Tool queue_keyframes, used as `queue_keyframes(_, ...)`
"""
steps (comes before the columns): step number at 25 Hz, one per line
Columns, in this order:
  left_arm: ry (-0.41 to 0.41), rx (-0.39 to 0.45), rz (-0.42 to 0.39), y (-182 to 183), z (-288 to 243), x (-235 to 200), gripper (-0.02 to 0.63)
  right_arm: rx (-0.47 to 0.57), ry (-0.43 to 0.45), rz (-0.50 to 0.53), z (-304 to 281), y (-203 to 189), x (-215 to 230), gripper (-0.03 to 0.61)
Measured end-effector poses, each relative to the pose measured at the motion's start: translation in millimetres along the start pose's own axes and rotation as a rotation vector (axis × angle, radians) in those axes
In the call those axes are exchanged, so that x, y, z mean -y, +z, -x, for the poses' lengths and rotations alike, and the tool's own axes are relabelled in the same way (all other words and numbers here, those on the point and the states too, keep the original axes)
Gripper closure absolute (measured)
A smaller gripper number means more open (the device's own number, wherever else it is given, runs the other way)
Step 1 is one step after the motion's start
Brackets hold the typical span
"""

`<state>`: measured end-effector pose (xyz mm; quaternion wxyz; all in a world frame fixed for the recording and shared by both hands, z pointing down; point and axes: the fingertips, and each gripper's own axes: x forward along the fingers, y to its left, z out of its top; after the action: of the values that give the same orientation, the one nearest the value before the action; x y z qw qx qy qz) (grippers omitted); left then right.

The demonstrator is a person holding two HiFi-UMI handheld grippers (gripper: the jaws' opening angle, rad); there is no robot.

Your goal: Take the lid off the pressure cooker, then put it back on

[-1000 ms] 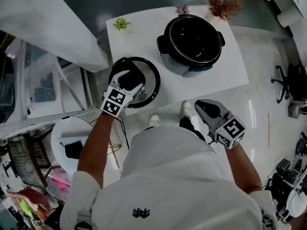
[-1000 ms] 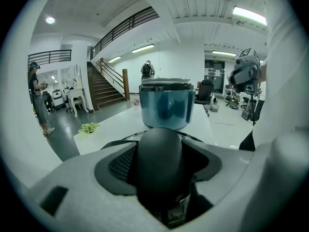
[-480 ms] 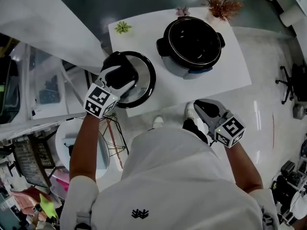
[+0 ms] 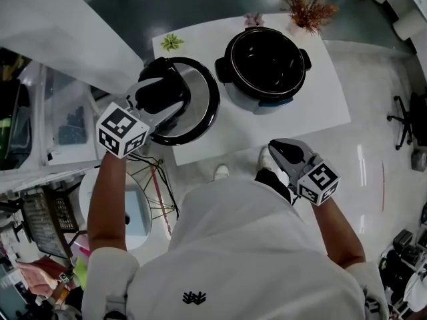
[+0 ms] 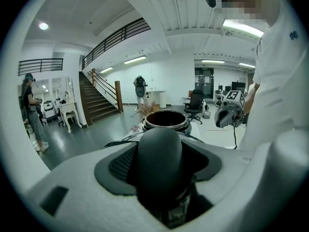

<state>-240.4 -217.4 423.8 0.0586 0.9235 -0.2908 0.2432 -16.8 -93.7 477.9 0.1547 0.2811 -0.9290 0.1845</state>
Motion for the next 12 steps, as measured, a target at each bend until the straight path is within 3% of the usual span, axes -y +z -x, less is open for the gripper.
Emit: queue_keyframes(12, -0.032, 0.015, -0.022, 62, -32, 6, 0.324, 0.007, 0.047, 0.007, 23, -1, 37, 0.548)
